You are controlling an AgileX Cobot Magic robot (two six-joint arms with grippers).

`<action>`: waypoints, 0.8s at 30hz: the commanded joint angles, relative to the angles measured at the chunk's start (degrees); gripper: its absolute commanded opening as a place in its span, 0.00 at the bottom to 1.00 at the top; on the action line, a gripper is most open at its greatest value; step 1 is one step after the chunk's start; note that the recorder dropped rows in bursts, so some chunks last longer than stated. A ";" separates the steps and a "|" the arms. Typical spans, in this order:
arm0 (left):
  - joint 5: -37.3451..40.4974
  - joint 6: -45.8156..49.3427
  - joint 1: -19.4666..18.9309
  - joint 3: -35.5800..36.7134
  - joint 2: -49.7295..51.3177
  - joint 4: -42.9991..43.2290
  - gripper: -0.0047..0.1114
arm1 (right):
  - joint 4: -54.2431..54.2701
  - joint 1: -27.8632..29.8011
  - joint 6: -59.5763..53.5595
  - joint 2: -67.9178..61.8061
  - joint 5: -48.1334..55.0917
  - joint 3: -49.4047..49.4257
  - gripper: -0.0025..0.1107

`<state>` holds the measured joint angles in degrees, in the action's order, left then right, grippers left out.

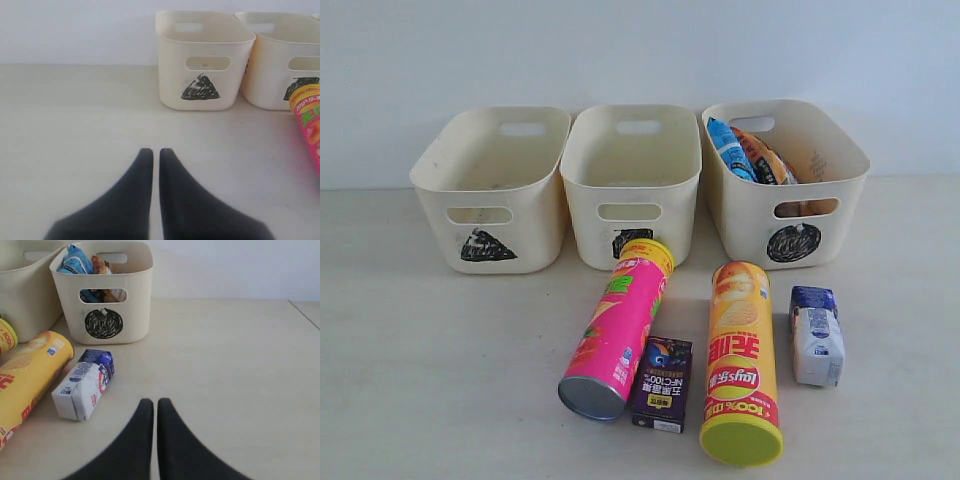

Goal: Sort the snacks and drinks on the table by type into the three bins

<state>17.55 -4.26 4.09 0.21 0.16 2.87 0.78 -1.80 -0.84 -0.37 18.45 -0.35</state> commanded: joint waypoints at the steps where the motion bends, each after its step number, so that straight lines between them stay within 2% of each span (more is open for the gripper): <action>1: -0.55 -0.39 -0.07 -0.21 -0.16 -0.25 0.07 | 0.33 0.15 -0.15 0.37 -1.49 0.35 0.02; 24: -0.55 -0.39 -0.07 -0.21 -0.16 -0.25 0.07 | 0.57 0.15 -2.11 0.37 -1.49 0.35 0.02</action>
<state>17.55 -4.26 4.09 0.21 0.16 2.87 1.17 -1.80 -2.50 -0.33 17.58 -0.23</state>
